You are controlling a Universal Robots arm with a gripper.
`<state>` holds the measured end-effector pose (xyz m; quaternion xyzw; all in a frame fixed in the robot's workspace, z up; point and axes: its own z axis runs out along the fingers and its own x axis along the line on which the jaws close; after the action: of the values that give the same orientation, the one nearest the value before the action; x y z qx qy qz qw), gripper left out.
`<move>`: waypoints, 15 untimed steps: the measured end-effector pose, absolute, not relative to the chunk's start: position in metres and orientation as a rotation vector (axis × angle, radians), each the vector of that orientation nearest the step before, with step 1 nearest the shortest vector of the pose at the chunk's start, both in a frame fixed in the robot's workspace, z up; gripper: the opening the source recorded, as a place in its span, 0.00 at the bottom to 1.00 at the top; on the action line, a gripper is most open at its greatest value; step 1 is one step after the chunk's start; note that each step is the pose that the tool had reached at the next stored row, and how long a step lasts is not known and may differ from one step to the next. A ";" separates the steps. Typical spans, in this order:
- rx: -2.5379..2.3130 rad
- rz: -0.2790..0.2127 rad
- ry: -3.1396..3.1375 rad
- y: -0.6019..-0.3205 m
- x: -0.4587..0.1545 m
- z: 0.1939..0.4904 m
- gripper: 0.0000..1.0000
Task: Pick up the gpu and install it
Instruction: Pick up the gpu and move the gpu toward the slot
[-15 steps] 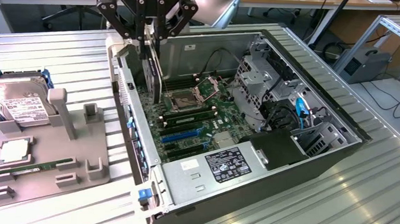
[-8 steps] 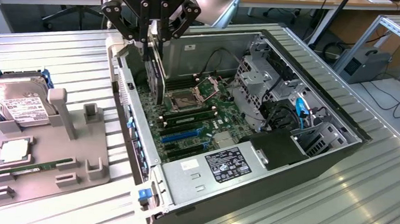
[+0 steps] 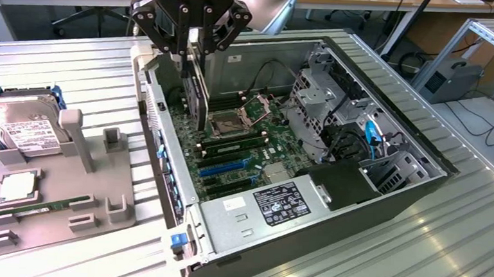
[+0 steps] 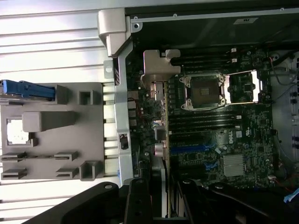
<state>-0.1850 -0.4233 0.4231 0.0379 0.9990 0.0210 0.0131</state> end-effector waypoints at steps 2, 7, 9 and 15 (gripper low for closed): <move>0.118 0.066 3.112 -0.423 -0.183 0.422 0.27; 0.118 0.066 3.112 -0.423 -0.179 0.419 0.27; 0.118 0.065 3.112 -0.423 -0.177 0.419 0.27; 0.118 0.065 3.112 -0.423 -0.173 0.416 0.27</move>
<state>-0.1726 -0.4233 0.4161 0.0379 0.9990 0.0210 0.0131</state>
